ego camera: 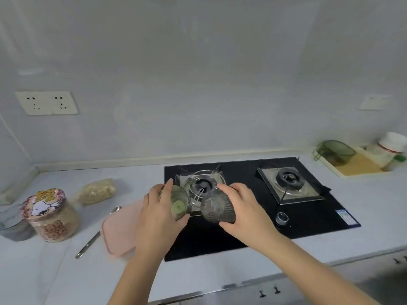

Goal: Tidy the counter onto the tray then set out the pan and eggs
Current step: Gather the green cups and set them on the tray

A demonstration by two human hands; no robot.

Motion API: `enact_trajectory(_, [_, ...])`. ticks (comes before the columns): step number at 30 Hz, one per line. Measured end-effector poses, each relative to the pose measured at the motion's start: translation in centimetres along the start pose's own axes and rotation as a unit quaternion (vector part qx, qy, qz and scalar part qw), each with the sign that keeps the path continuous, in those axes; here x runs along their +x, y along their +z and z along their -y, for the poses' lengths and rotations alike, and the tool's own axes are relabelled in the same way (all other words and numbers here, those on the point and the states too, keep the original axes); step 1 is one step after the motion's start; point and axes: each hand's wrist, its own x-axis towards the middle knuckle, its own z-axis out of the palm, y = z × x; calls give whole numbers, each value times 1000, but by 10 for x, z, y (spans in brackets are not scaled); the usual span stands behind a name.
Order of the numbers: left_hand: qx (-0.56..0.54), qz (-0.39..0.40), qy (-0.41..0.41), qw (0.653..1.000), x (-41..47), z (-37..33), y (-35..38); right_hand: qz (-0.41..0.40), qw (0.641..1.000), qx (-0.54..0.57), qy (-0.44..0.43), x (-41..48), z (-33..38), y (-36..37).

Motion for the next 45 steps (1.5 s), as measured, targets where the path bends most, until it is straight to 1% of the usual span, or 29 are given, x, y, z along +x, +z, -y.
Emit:
enact_trajectory(6, [1, 38, 57, 998, -30, -94, 38, -6, 999, -20, 49, -72, -69, -42])
enact_trajectory(12, [-12, 65, 125, 990, -27, -171, 79, -30, 995, -26, 90, -105, -127, -77])
enact_trajectory(17, [-39, 88, 167, 981, -16, -238, 130, -70, 987, -31, 143, -122, -197, -111])
enact_trajectory(21, [-65, 109, 187, 974, 1, -298, 189, -80, 976, -49, 196, -134, -274, -137])
enact_trajectory(28, [-105, 148, 225, 957, 46, -414, 288, -50, 962, -88, 255, -143, -405, -197])
enact_trajectory(30, [-114, 153, 241, 952, 61, -449, 307, -63, 958, -93, 264, -142, -442, -215])
enact_trajectory(33, [-109, 163, 270, 942, 85, -499, 340, -105, 946, -81, 294, -141, -494, -237])
enact_trajectory(35, [-105, 168, 278, 940, 96, -521, 354, -109, 945, -68, 300, -138, -519, -242])
enact_trajectory(38, [-111, 168, 287, 936, 116, -554, 378, -110, 950, -65, 285, -123, -561, -252])
enact_trajectory(42, [-121, 171, 269, 940, 152, -598, 418, -118, 954, -64, 267, -91, -624, -274])
enact_trajectory(45, [-113, 158, 255, 947, 185, -641, 459, -109, 960, -72, 247, -61, -686, -292])
